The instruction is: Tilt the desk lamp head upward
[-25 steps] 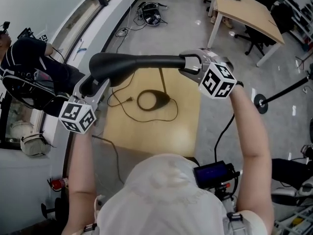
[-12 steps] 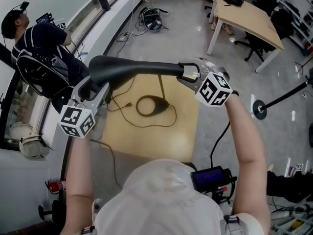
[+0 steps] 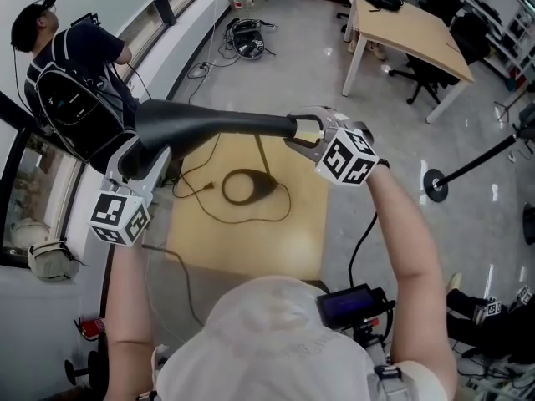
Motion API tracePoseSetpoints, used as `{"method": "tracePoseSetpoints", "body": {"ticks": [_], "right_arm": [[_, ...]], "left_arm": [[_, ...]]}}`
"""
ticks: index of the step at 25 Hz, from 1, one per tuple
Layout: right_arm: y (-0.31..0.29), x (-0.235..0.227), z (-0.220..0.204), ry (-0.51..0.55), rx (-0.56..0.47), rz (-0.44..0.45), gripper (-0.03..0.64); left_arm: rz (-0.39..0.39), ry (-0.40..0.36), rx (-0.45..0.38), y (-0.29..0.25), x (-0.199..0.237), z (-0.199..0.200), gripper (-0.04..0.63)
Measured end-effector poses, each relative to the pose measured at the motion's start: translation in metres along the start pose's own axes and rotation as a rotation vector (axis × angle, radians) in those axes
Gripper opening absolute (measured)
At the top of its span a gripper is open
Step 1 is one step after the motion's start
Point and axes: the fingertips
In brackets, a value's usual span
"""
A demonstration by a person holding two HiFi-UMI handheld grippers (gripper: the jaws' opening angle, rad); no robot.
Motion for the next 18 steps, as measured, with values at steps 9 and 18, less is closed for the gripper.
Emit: {"method": "tracePoseSetpoints", "body": {"ticks": [9,18], "right_arm": [[-0.001,0.008,-0.003,-0.055,-0.022,-0.002,0.210],[-0.006,0.010,-0.004,-0.117,-0.041,0.004,0.208]], "left_arm": [[0.008,-0.061,-0.007,0.002,-0.007,0.017,0.221],[0.012,-0.117,-0.041,-0.002,-0.011,0.043,0.215]]}}
Point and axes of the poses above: the fingertips, and each gripper's own axes: y backward along the fingers, x to its left, z out of its top, and after that the axes turned 3 degrees about -x, right-handed
